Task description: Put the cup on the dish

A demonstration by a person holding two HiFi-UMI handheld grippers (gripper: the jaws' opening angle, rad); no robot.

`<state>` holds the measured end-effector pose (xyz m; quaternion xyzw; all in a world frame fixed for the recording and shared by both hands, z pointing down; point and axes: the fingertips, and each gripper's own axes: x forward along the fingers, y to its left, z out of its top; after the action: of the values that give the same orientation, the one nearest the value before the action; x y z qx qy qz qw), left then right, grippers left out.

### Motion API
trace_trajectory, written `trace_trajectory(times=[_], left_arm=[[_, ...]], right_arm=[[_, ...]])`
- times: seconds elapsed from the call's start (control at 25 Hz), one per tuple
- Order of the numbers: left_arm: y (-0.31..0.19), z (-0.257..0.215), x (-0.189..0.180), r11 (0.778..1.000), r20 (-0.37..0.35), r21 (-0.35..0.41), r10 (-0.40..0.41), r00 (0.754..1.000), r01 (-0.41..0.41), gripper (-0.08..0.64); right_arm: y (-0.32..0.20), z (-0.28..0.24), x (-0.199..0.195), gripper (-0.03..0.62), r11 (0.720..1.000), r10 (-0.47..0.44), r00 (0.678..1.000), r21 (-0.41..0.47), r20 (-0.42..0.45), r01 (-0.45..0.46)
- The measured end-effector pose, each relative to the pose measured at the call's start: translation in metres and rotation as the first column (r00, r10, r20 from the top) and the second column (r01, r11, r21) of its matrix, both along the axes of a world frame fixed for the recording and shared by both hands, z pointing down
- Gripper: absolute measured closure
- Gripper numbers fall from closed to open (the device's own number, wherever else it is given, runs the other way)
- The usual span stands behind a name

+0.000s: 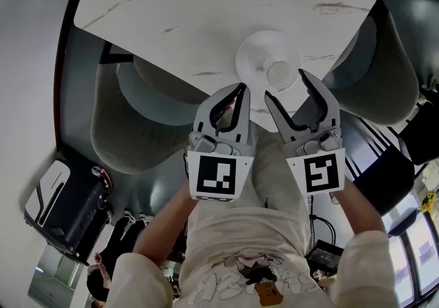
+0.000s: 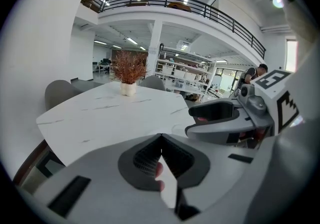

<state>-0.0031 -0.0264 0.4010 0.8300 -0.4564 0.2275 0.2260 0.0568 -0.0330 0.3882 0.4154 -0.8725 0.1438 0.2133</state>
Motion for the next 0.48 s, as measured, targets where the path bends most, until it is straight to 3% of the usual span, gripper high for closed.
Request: trace_trajectory(times=[0.48], left_arm=[[0.013,-0.055,-0.001,1.000,-0.035,0.008,-0.028,0.999,0.029,0.557]], right_arm=[[-0.001,-0.089,-0.001,0.328,0.997,0.000,0.998,0.076,0.056,-0.004]])
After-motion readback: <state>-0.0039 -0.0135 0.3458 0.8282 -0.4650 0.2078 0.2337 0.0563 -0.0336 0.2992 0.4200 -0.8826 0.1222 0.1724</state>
